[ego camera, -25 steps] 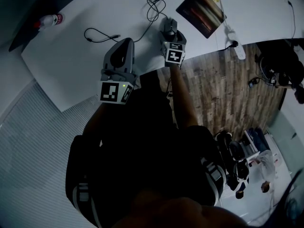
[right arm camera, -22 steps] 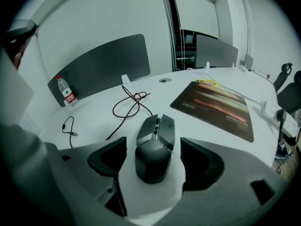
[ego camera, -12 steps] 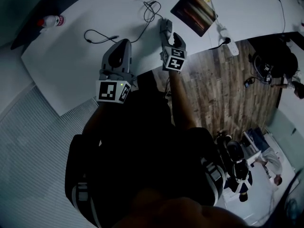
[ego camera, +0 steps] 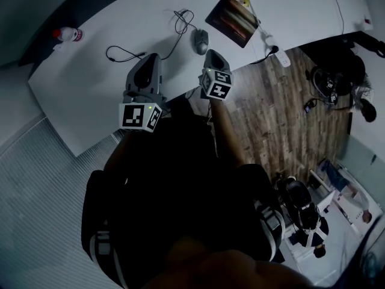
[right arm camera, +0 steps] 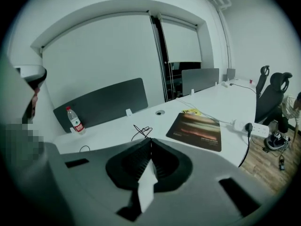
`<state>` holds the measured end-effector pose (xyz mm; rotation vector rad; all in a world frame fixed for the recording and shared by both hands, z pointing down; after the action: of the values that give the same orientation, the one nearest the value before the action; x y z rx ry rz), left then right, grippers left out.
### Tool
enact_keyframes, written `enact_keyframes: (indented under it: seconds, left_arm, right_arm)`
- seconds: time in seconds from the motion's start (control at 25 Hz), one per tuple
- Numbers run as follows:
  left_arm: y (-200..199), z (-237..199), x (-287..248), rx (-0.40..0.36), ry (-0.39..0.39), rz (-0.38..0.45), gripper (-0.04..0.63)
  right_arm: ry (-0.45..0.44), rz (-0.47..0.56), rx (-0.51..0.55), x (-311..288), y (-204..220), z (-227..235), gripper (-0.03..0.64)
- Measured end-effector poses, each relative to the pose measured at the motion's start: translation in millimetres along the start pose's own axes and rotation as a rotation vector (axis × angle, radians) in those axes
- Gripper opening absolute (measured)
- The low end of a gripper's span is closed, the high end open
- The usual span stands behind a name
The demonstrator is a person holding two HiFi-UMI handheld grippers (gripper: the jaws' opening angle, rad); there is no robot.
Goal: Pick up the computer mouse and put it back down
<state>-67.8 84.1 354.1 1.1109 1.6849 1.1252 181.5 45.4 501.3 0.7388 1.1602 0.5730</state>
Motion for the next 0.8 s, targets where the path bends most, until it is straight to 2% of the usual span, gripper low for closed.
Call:
enact_keyframes:
  seconds: [0.32, 0.6, 0.8]
  left_arm:
    - [-8.0, 5.0, 15.0, -0.004, 0.012, 0.031, 0.006]
    - [-3.2, 4.2, 26.2, -0.02, 0.036, 0.072, 0.006]
    - [-10.0, 8.3, 36.1, -0.022, 0.023, 0.047, 0.006]
  right_arm:
    - [-0.01, 0.094, -0.001, 39.0, -14.6, -15.8, 0.002]
    - [-0.054, 0.233, -0.001, 80.1, -38.8, -37.3, 0.002]
    - [-0.081, 0.312, 0.001, 112.9, -51.6, -52.6, 0.002]
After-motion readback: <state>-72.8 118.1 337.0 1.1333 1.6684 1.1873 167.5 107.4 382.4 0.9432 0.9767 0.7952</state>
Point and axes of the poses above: the fingertips, and each gripper's own axes: x backward along the fingers, z to its right, y out of its underside, the point moved 10 cm from there along x, backward along the fingers, and after that the axes turned 6 degrees about -y, right-handed, at the moved point
